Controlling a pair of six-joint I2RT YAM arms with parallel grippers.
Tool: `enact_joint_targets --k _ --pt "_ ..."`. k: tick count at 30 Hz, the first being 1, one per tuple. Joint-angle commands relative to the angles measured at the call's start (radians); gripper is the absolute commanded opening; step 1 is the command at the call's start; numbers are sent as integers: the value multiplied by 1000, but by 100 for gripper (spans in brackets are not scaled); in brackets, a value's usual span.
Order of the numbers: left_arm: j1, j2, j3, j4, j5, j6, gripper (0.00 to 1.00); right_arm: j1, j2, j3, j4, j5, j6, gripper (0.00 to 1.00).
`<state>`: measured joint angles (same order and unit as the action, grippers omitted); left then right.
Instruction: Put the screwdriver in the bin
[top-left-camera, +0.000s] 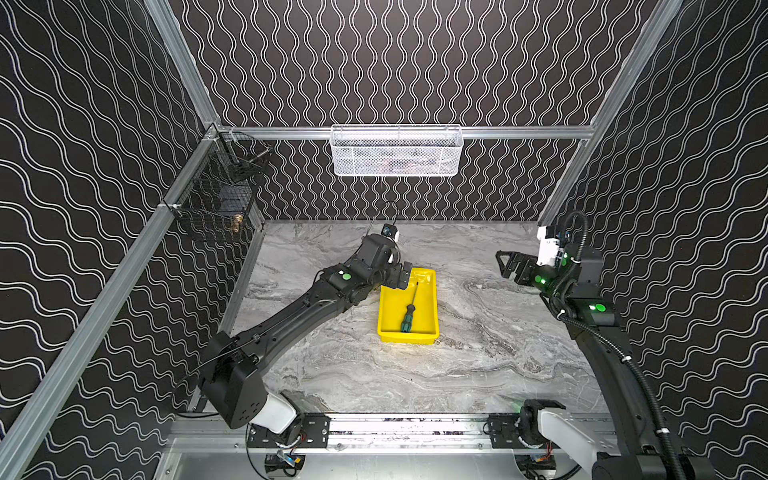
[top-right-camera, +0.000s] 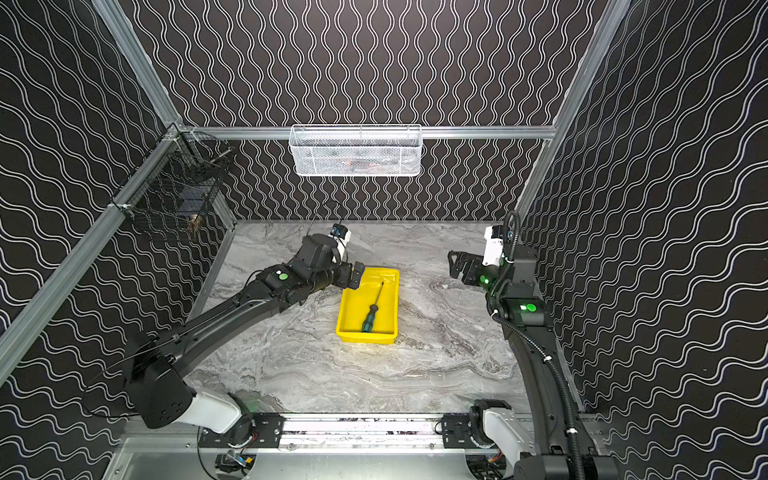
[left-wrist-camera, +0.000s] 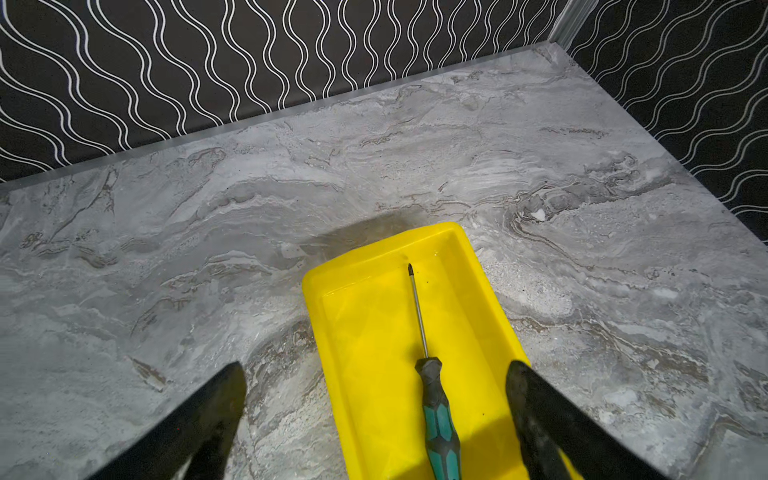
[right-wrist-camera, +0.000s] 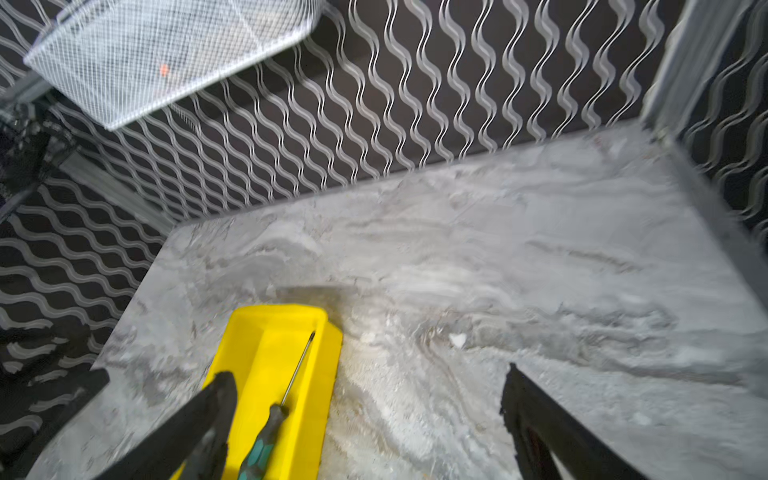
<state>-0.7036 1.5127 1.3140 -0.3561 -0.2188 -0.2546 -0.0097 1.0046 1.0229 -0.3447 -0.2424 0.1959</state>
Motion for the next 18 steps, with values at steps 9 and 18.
enact_joint_targets --k 9,18 --pt "0 -45 -73 182 -102 146 99 -7 -42 -93 103 92 1 99" --pt "-4 -147 -184 288 -332 237 99 -7 -103 -254 394 123 -14 99"
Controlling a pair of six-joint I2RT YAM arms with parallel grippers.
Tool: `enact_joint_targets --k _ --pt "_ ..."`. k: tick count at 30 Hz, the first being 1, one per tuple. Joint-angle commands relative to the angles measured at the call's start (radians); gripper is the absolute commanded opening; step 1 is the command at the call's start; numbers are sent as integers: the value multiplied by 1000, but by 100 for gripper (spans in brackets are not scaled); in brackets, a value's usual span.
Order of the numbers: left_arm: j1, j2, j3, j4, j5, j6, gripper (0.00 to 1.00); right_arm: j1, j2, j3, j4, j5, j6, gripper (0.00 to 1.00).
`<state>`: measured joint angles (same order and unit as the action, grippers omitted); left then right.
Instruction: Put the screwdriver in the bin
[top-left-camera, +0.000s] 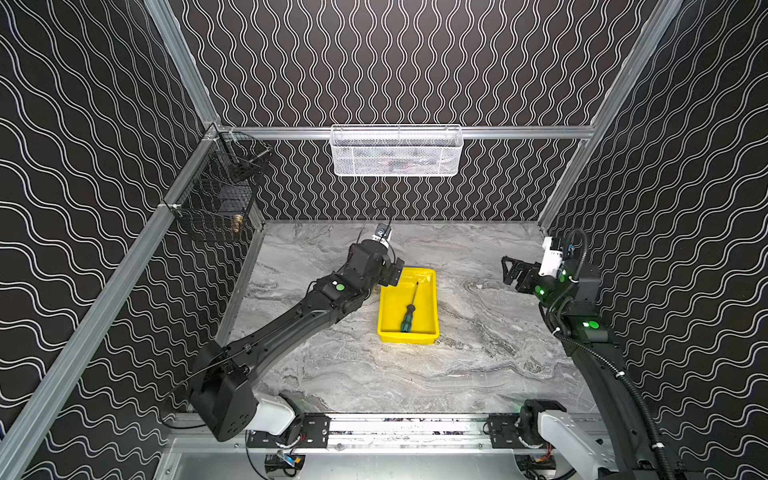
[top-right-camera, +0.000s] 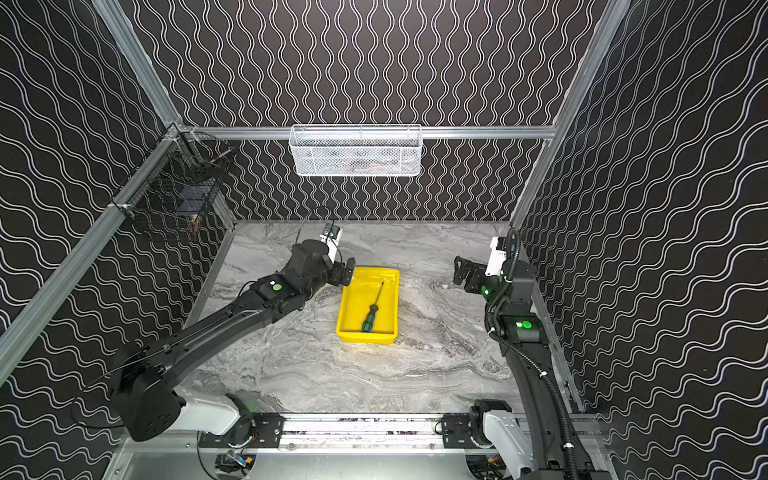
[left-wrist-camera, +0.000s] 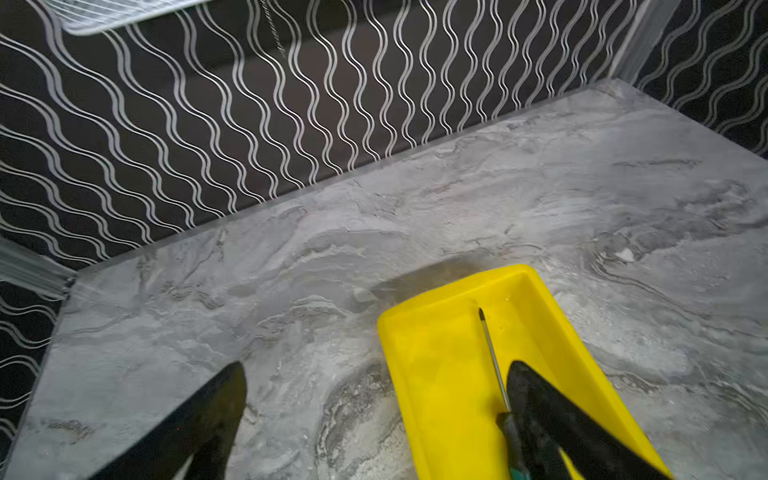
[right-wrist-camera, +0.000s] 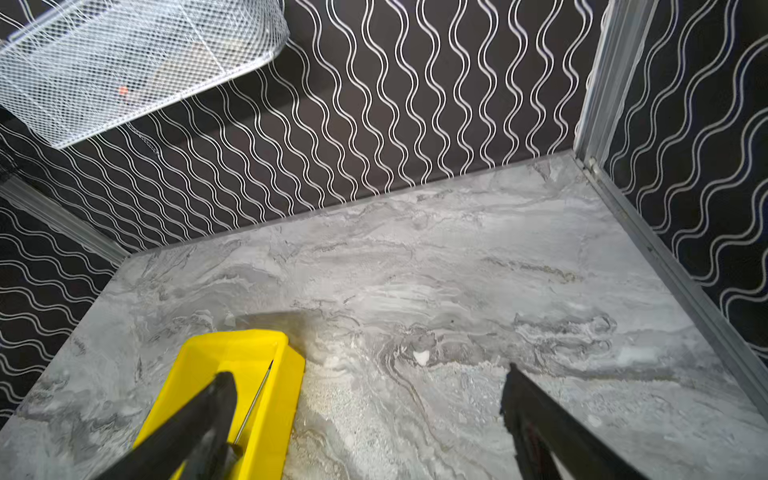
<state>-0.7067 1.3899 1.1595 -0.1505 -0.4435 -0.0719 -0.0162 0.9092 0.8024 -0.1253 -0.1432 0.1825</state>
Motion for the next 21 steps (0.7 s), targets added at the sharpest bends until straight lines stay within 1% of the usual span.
enact_joint_targets --k 1,5,8,9,11,13,14,16,17,19,20,21 --pt "0 -40 -53 102 -127 62 99 -1 -10 -65 235 29 19 99" --pt "0 -106 -145 182 -206 103 99 -1 -8 -156 397 33 40 99" --pt "11 -160 -241 292 -289 128 99 -1 16 -165 408 44 35 99" --pt "22 -188 -288 354 -282 136 99 -1 28 -157 394 40 34 99" --pt "48 -229 -392 510 -226 181 99 -1 52 -127 349 27 19 99" --pt "79 -262 -497 673 -210 206 99 -1 75 -102 322 14 -3 99" --pt "98 -271 -535 729 -209 198 99 -1 83 -97 320 11 -15 99" --pt "143 -292 -609 819 -234 129 99 -1 86 -102 340 4 -22 99" --pt "162 -299 -634 843 -242 108 99 -1 81 -111 355 0 -20 99" --pt "197 -310 -674 876 -223 146 99 -1 68 -140 405 14 -13 99" --pt "209 -314 -670 851 -220 171 99 -1 63 -154 425 31 -12 99" --pt "222 -313 -650 788 -217 196 99 -1 57 -171 445 50 -13 99"
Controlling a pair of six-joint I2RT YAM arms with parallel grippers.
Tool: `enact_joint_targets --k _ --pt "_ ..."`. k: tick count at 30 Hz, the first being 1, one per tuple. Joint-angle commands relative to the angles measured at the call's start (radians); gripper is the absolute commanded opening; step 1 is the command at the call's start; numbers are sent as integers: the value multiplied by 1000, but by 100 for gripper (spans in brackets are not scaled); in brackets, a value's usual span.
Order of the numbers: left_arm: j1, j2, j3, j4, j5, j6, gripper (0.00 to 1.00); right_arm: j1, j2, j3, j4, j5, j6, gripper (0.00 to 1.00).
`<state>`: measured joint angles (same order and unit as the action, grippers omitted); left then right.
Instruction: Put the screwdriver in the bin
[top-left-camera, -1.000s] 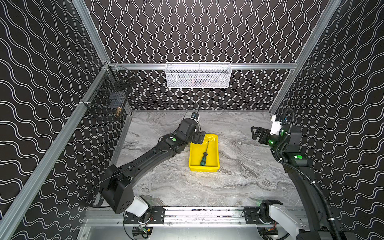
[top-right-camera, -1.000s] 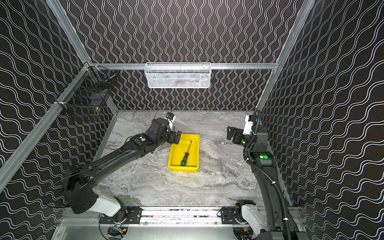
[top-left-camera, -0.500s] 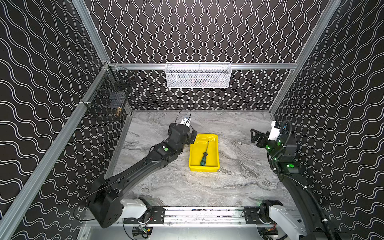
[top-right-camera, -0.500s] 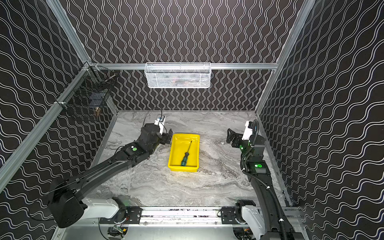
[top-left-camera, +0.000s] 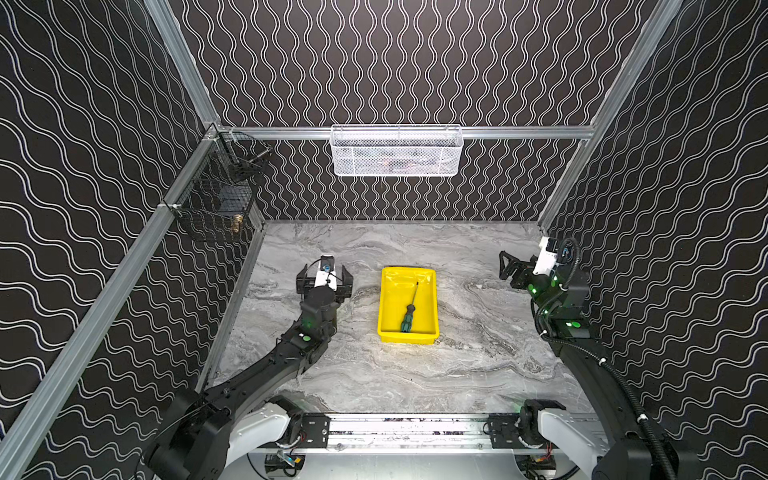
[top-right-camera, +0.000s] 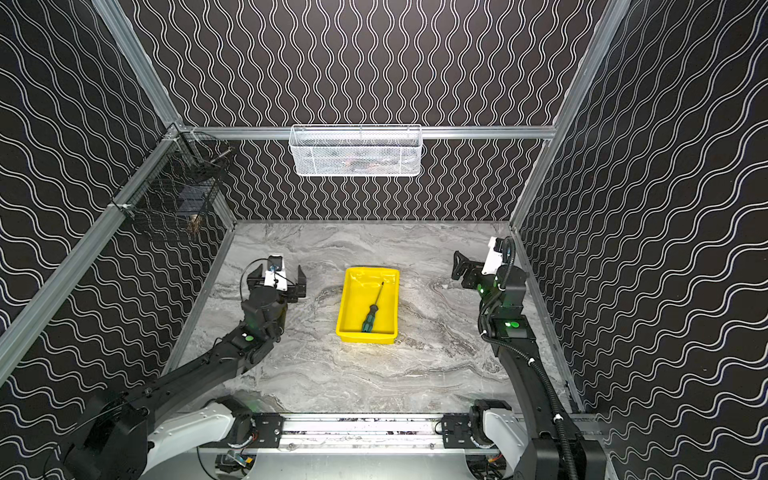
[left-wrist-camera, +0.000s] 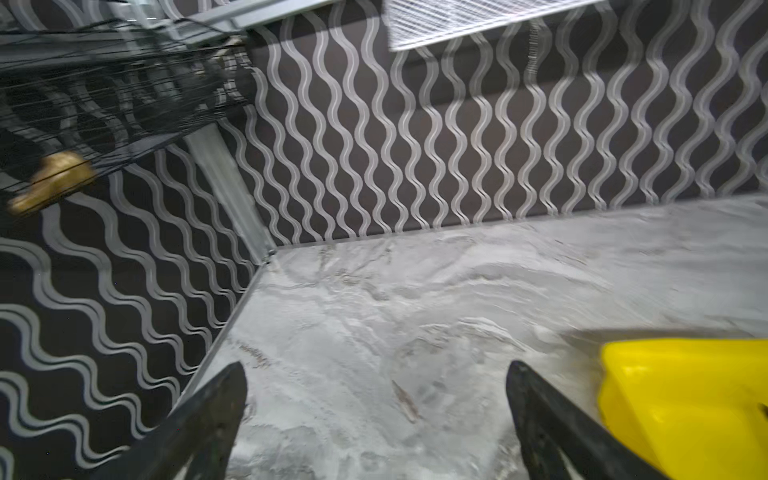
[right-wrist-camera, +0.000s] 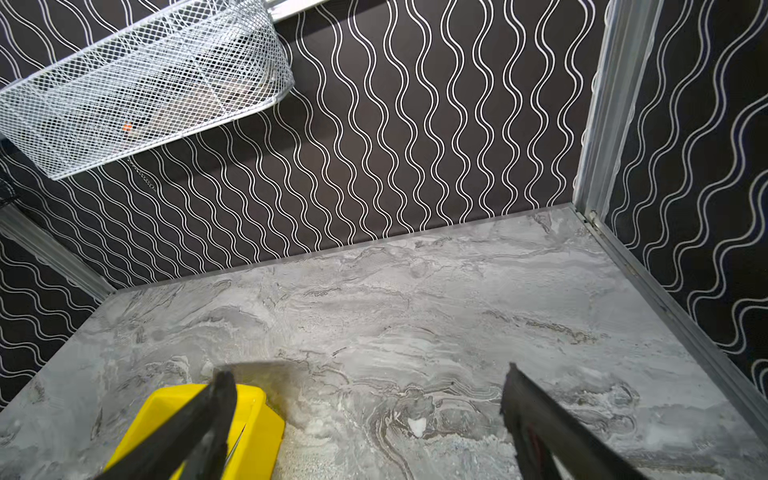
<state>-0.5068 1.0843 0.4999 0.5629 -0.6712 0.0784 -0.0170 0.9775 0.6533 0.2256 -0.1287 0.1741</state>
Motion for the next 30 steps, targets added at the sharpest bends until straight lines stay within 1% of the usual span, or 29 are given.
enact_joint_targets --k 1,3,4,7,8,9,11,13,16,20,23,27,30 --pt "36 -1 34 -3 16 67 99 0 -20 -36 110 53 -9 99" --pt "67 20 68 -99 50 93 99 0 -29 -60 129 70 -29 99" --pt "83 32 69 -106 76 98 99 0 -32 -68 138 75 -37 99" --pt "156 70 33 -36 168 54 99 0 -30 -95 161 65 -78 99" --pt "184 83 21 -22 197 23 99 0 -30 -100 161 56 -90 99" --pt "211 93 14 -24 225 -3 99 0 -28 -103 156 50 -101 99" --pt "244 109 3 -32 267 -13 99 0 -23 -110 145 45 -138 99" --pt "256 121 -21 -7 269 12 99 -1 -17 -113 125 53 -173 99" --pt "264 136 -43 6 248 34 99 0 -18 -127 112 67 -176 99" --pt "271 165 -78 62 259 38 99 0 -21 -183 191 66 -193 99" --pt "274 191 -111 116 259 41 99 -1 -8 -219 246 98 -179 99" --pt "280 205 -148 166 258 72 99 -1 11 -233 267 100 -182 99" --pt "290 238 -168 242 311 63 99 -1 22 -251 296 75 -176 99"
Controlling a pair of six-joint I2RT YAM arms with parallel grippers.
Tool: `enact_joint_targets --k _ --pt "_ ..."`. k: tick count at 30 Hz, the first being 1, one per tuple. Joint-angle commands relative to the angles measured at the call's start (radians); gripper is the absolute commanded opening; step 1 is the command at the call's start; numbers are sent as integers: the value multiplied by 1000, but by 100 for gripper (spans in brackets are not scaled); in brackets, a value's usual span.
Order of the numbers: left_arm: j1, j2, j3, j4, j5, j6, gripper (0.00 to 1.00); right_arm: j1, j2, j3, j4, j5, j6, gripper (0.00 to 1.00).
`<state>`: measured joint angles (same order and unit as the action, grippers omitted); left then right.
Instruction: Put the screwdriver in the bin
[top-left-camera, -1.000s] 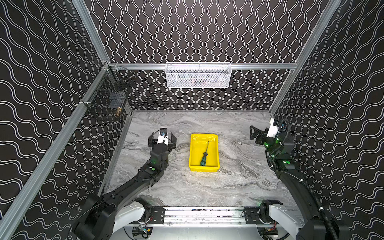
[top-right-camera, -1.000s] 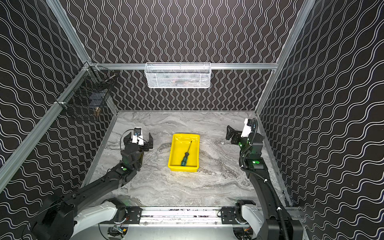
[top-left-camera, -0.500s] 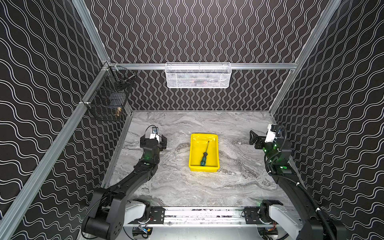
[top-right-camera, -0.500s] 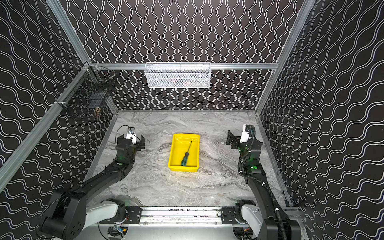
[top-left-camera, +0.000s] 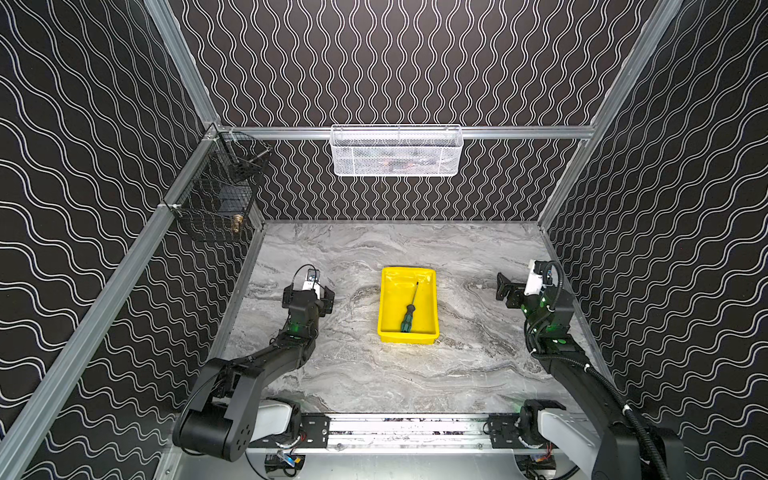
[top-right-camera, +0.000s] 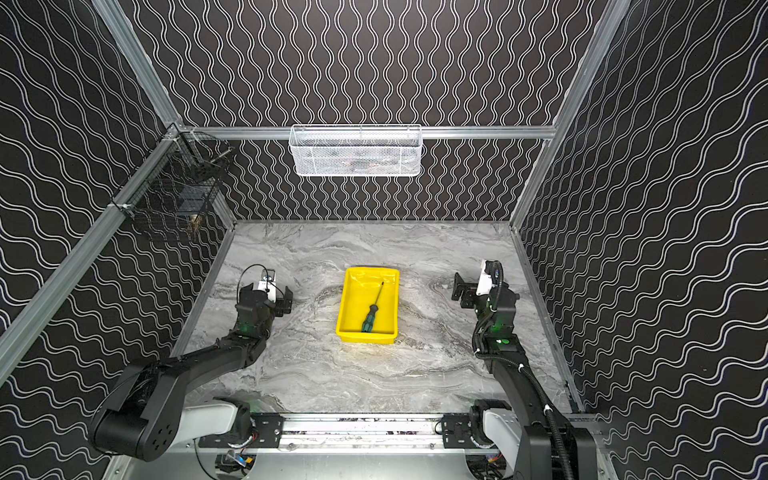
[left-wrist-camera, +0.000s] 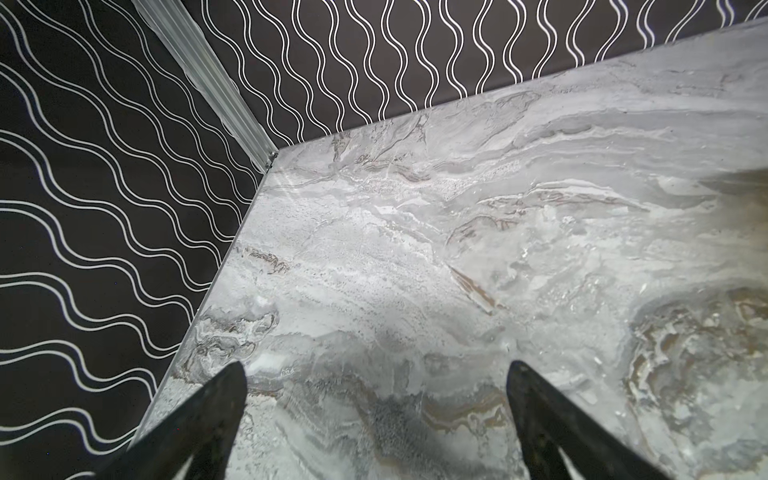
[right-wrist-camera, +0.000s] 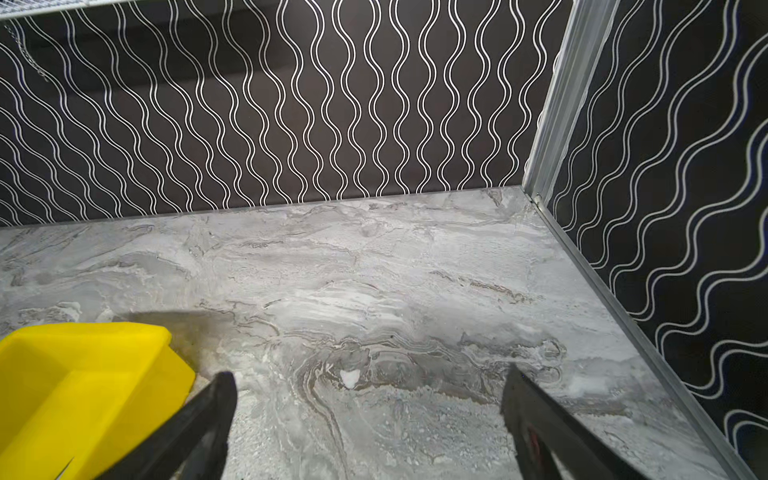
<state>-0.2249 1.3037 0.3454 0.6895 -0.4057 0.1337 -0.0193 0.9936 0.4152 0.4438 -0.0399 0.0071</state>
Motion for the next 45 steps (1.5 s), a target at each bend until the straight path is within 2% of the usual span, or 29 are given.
enact_joint_targets --k 1,4,10,14,18,23,28,36,39,42,45 --pt "12 34 -18 146 65 5 99 1 9 -23 91 -23 -8 99" --pt "39 102 -10 212 114 -19 99 1 -2 -49 117 -20 -4 99" --pt "96 171 3 230 206 -46 99 -1 -26 -85 154 45 1 99" --pt "120 264 -23 356 242 -61 99 -1 13 -128 279 67 2 99" --pt "163 356 -25 444 298 -86 99 -2 71 -125 307 68 -46 99" --pt "182 347 29 310 365 -82 99 -4 172 -154 441 64 -52 99" --pt "181 356 33 321 364 -73 99 -4 311 -174 580 129 -10 99" --pt "180 358 32 327 364 -72 99 -4 570 -253 975 180 -5 99" --pt "180 356 31 326 363 -72 99 -4 520 -215 808 162 4 99" --pt "180 355 30 326 363 -71 99 -6 559 -170 792 127 -16 99" --pt "180 355 27 332 363 -74 99 -19 537 -132 672 130 9 99"
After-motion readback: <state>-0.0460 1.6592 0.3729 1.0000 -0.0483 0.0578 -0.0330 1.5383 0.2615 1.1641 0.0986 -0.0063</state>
